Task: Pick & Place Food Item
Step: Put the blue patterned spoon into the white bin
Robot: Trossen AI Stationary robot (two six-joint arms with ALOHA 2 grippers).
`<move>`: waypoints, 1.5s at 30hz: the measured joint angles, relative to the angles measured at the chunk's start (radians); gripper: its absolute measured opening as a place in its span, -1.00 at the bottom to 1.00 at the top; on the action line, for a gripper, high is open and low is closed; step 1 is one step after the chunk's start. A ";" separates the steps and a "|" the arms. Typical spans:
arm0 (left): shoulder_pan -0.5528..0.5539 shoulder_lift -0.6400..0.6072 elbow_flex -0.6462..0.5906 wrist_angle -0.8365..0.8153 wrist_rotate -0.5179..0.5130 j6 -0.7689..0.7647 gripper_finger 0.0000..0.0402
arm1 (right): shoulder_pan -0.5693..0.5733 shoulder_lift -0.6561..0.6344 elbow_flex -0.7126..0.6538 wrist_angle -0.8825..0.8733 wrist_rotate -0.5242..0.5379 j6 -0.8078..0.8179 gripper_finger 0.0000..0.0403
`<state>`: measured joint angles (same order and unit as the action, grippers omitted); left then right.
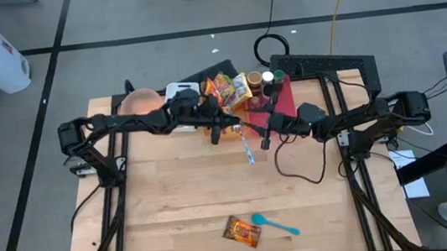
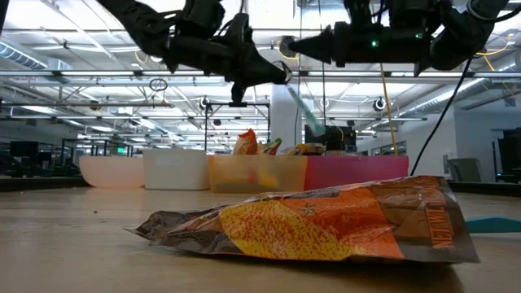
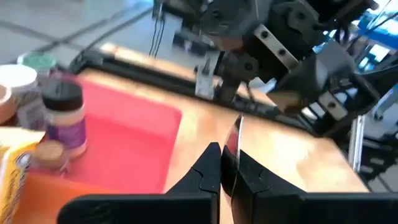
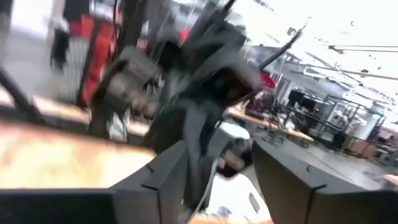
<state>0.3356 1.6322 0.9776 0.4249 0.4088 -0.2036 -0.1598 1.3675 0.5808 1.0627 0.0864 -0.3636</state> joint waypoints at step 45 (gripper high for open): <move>-0.085 0.000 0.323 -0.517 0.151 -0.171 -0.97 | 0.416 0.158 0.000 0.138 0.390 -1.277 -0.03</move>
<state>0.2506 1.6325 1.3006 -0.0917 0.5597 -0.3744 0.2564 1.5253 0.5808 1.2002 0.4764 -1.6408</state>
